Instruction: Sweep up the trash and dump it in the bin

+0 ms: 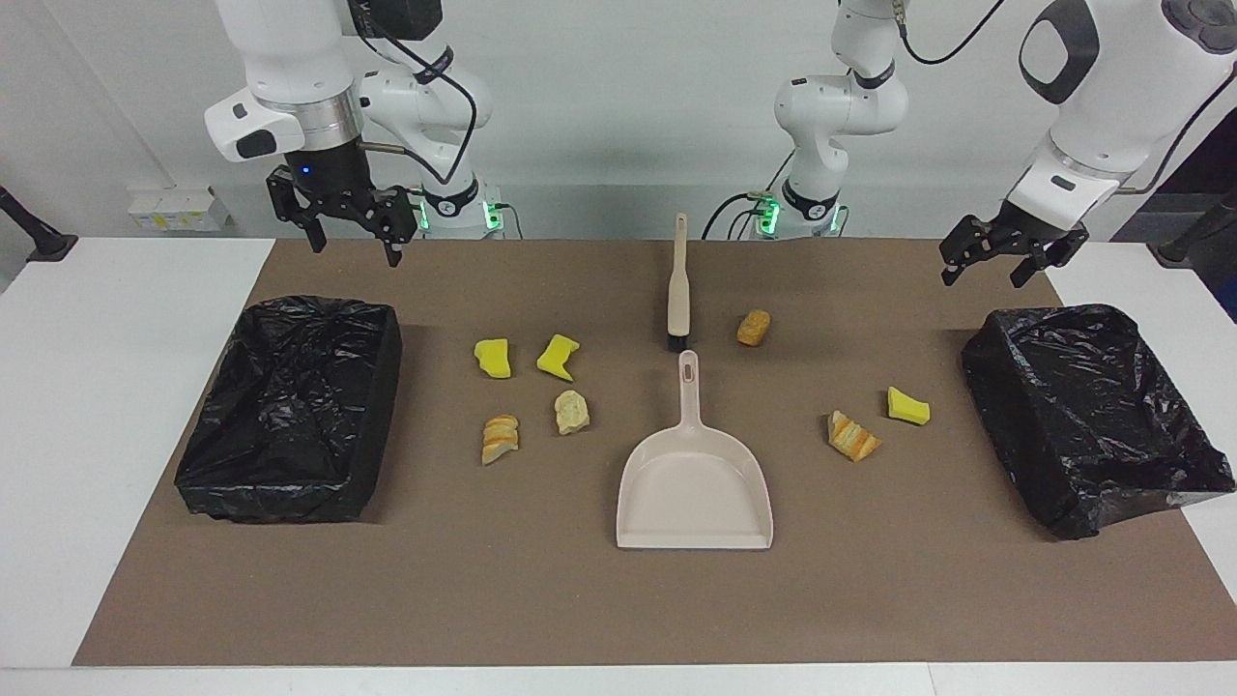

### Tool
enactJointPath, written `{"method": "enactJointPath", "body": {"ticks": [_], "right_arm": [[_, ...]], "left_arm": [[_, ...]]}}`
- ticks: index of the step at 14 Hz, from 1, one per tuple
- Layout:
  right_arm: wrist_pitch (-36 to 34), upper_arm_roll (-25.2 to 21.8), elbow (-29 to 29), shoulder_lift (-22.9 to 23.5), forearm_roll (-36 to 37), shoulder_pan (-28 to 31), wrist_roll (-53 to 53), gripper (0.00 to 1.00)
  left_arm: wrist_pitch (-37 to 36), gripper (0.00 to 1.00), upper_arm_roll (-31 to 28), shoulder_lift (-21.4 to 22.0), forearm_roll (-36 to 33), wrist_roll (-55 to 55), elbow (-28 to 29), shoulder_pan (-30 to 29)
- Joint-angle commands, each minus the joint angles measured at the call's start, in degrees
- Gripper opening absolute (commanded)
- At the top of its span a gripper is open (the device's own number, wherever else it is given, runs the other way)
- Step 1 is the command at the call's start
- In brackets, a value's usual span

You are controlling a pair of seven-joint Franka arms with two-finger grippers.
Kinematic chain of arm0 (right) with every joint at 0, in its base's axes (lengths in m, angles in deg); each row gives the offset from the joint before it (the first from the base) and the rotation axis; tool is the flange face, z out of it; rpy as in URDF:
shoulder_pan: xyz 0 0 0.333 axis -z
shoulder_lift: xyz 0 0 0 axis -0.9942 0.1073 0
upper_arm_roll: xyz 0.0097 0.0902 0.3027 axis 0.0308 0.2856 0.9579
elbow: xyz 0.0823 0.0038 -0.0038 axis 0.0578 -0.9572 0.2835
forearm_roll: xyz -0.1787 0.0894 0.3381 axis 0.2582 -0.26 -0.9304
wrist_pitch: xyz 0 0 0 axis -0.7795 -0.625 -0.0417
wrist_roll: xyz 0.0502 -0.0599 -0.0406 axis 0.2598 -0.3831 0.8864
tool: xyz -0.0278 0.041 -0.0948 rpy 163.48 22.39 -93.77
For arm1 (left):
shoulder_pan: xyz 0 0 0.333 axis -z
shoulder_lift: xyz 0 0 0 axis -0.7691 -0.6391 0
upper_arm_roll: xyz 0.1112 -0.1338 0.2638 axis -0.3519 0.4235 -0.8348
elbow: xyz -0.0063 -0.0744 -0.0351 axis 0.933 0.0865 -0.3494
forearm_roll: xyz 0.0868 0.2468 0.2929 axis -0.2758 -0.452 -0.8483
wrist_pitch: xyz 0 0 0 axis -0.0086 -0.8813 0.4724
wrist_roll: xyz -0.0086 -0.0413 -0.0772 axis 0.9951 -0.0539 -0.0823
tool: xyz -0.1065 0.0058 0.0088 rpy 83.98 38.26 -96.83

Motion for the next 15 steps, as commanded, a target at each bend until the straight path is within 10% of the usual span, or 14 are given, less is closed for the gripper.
{"method": "enactJointPath", "body": {"ticks": [1, 15], "right_arm": [[-0.3, -0.1, 0.3, 0.1, -1.0, 2.5, 1.6, 1.00], [-0.3, 0.0, 0.2, 0.2, -1.0, 4.4, 1.6, 1.00]], "left_arm": [[-1.0, 1.00, -0.1, -0.1, -0.3, 0.0, -0.7, 0.4], [2.8, 1.00, 0.3, -0.7, 0.1, 2.3, 2.6, 4.5]]}}
